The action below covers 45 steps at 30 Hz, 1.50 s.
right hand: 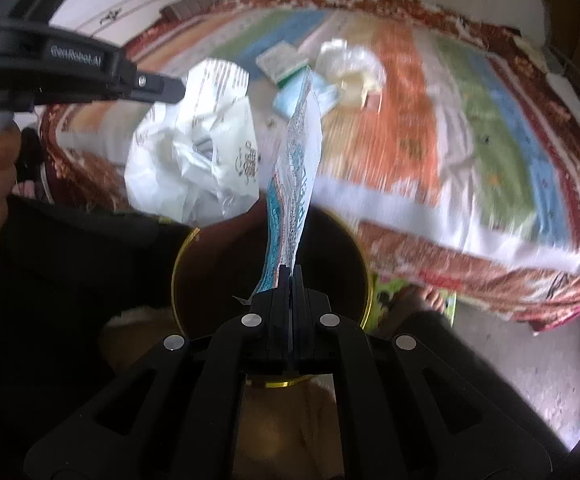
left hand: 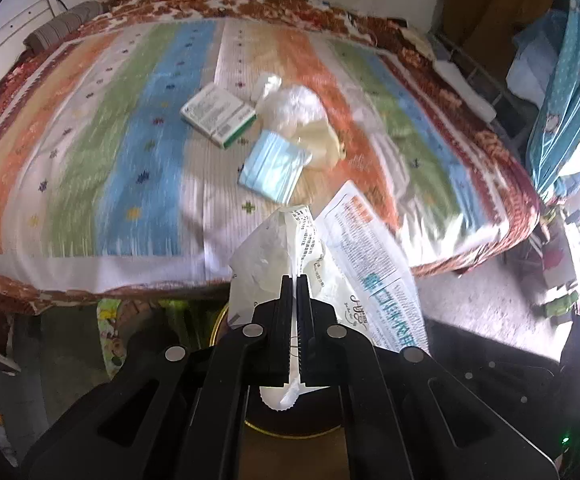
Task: Collect trash
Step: 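Lift the bag with left gripper while right gripper carries packet over bin, then open left gripper into the bin while right gripper releases the packet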
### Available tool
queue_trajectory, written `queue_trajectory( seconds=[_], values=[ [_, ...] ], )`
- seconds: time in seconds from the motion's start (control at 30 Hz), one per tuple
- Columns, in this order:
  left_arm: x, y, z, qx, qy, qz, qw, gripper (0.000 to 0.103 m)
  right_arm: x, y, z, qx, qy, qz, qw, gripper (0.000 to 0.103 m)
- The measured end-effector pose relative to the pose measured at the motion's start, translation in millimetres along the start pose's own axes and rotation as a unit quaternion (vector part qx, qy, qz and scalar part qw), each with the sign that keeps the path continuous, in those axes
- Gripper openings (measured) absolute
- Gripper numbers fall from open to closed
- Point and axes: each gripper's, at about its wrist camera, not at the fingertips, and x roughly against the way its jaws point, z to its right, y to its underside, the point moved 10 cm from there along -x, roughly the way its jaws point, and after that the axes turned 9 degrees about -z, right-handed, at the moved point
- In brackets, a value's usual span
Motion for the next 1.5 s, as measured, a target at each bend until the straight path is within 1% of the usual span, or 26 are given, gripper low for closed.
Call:
queue_trajectory(
  seconds=[0.23,0.47,0.63,0.7,0.77,0.93,1.0,1.1,1.13,1.17,1.2,1.23,1.27,1.33,1.43,1.5],
  values=[
    [-26.9,18.6,2.7,-0.013,-0.036,-0.043,0.9983,0.002,-19.2,11.4,1.1,-0.008,-0.002,-0.040,0.999,0.000],
    [-51.4,27.4,-3.3,0.011,-0.038,-0.086,0.9955,0.002,-36.5,20.1,-1.5,-0.011,-0.011,-0.079,0.997,0.000],
    [-69.2,33.5,-8.8,0.028,-0.040,-0.113,0.9924,0.002,-52.5,27.4,0.9,-0.027,-0.025,-0.109,0.993,0.000],
    [-78.8,36.3,-11.8,0.033,-0.047,-0.125,0.9905,0.002,-59.8,30.9,2.5,-0.035,-0.030,-0.122,0.991,0.000],
    [-85.8,37.2,-9.9,0.036,-0.039,-0.136,0.9893,0.002,-66.5,33.5,1.4,-0.039,-0.036,-0.135,0.989,0.000],
    [-97.4,37.5,-8.7,0.036,-0.045,-0.152,0.9867,0.002,-82.4,36.5,2.9,-0.050,-0.044,-0.162,0.985,0.001],
    [-102.3,38.0,-9.9,0.037,-0.047,-0.161,0.9852,0.002,-86.5,34.7,3.5,-0.054,-0.048,-0.168,0.983,0.001],
    [-104.2,36.4,-11.0,0.036,-0.048,-0.163,0.9849,0.002,-91.8,34.1,4.0,-0.061,-0.050,-0.175,0.981,0.002],
    [-104.9,36.1,-10.4,0.039,-0.044,-0.164,0.9848,0.003,-93.3,34.6,4.2,-0.065,-0.053,-0.179,0.980,0.005],
    [-105.3,36.4,-11.1,0.045,-0.038,-0.166,0.9843,0.007,-95.4,35.4,4.5,-0.069,-0.058,-0.184,0.979,0.009],
    [-105.7,36.5,-13.3,0.052,-0.036,-0.168,0.9837,0.010,-97.0,35.8,5.4,-0.074,-0.061,-0.187,0.978,0.021],
    [-105.9,36.5,-15.3,0.056,-0.037,-0.170,0.9832,0.017,-97.4,35.1,7.5,-0.077,-0.061,-0.186,0.978,0.030],
    [-105.1,35.2,-18.8,0.064,-0.037,-0.169,0.9828,0.025,-96.7,33.6,10.3,-0.081,-0.058,-0.182,0.978,0.032],
    [-102.8,31.7,-21.8,0.073,-0.030,-0.166,0.9830,0.031,-94.5,28.6,14.4,-0.089,-0.057,-0.176,0.979,0.033],
    [-96.2,20.6,-32.2,0.094,-0.024,-0.150,0.9839,0.036,-90.9,19.7,23.4,-0.102,-0.055,-0.162,0.980,0.037],
    [-93.3,15.6,-35.9,0.109,-0.014,-0.147,0.9829,0.036,-87.8,14.1,26.4,-0.108,-0.059,-0.152,0.981,0.037]
  ],
)
